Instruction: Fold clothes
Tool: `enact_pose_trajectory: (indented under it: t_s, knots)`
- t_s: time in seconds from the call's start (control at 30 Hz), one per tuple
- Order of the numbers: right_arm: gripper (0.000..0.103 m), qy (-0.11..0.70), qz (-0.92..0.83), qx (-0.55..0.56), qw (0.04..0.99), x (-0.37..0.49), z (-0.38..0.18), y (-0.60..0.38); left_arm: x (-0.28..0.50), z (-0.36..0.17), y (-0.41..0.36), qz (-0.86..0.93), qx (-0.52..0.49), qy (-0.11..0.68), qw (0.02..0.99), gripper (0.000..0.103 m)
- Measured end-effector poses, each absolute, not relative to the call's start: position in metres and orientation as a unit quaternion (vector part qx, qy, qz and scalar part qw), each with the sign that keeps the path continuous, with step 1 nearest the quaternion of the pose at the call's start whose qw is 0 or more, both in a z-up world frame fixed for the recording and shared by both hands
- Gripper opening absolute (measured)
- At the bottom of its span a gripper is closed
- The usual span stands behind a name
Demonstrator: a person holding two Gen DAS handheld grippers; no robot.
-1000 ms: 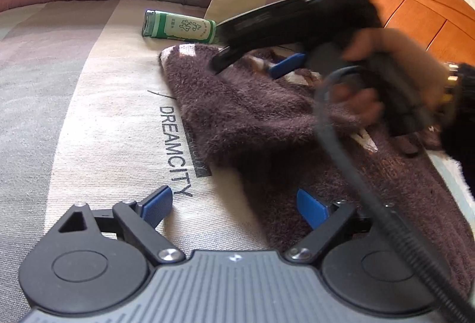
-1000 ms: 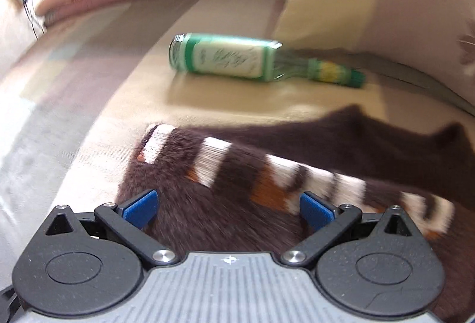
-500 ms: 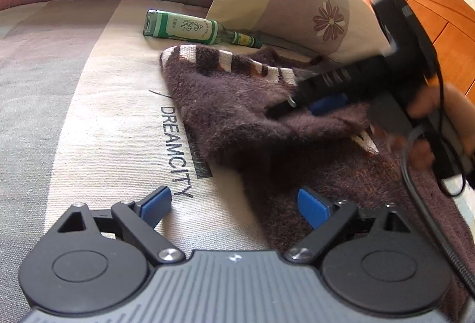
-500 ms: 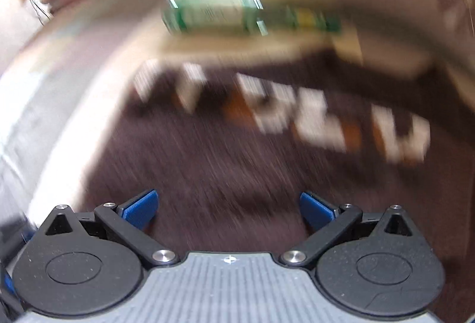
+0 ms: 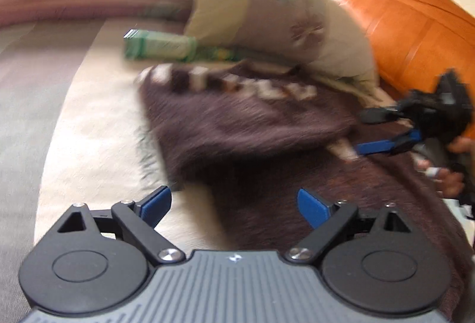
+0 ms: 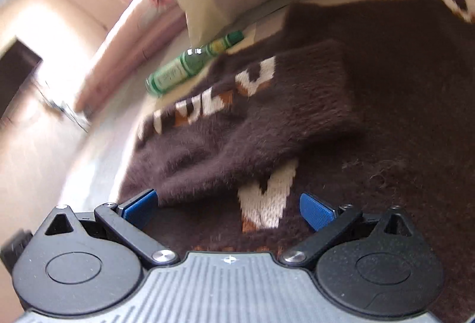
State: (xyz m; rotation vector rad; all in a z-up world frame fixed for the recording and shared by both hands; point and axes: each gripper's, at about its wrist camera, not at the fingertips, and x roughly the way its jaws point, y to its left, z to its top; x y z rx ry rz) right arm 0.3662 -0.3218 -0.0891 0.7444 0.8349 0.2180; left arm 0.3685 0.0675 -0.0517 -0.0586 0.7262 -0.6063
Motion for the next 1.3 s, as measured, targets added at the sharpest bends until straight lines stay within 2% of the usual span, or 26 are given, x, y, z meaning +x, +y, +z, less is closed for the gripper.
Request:
enact_pose_trajectory:
  t_s: [0.1, 0.37, 0.53, 0.7, 0.77, 0.83, 0.87, 0.9, 0.93, 0.97, 1.1, 1.3]
  knots:
    - [0.103, 0.368, 0.107, 0.400, 0.832, 0.378, -0.103, -0.333, 0.355, -0.043, 0.056, -0.337, -0.016, 0.320, 0.885, 0.092]
    - [0.103, 0.272, 0.077, 0.472, 0.835, 0.400, -0.117, -0.357, 0.356, -0.062, 0.039, -0.312, 0.046, 0.354, 0.880, 0.092]
    - [0.103, 0.228, 0.077, 0.517, 0.821, 0.385, -0.125, -0.351, 0.358, -0.060, 0.047, -0.317, 0.018, 0.353, 0.880, 0.093]
    - [0.103, 0.255, 0.075, 0.482, 0.835, 0.410, -0.120, -0.346, 0.360, -0.062, 0.046, -0.314, 0.017, 0.356, 0.880, 0.093]
    - [0.092, 0.267, 0.053, 0.473, 0.838, 0.429, -0.118, -0.348, 0.360, -0.063, 0.045, -0.315, 0.019, 0.358, 0.879, 0.093]
    - [0.065, 0.281, 0.031, 0.452, 0.846, 0.437, -0.119, -0.345, 0.361, -0.065, 0.044, -0.314, 0.021, 0.362, 0.877, 0.093]
    - [0.058, 0.283, 0.023, 0.444, 0.850, 0.436, -0.121, -0.345, 0.362, -0.066, 0.045, -0.312, 0.023, 0.365, 0.877, 0.093]
    - [0.041, 0.281, 0.018, 0.445, 0.850, 0.432, -0.124, -0.348, 0.362, -0.067, 0.046, -0.311, 0.022, 0.366, 0.877, 0.093]
    - [0.013, 0.280, 0.011, 0.449, 0.849, 0.428, -0.129, -0.351, 0.362, -0.067, 0.047, -0.312, 0.020, 0.366, 0.876, 0.093]
    - [0.008, 0.276, 0.011, 0.464, 0.841, 0.425, -0.135, -0.356, 0.362, -0.067, 0.048, -0.314, 0.017, 0.366, 0.876, 0.093]
    - [0.009, 0.290, 0.000, 0.466, 0.836, 0.431, -0.131, -0.355, 0.361, -0.065, 0.052, -0.332, 0.010, 0.356, 0.874, 0.093]
    - [0.009, 0.303, -0.007, 0.403, 0.864, 0.447, -0.090, -0.344, 0.362, -0.064, 0.058, -0.347, -0.002, 0.348, 0.871, 0.093]
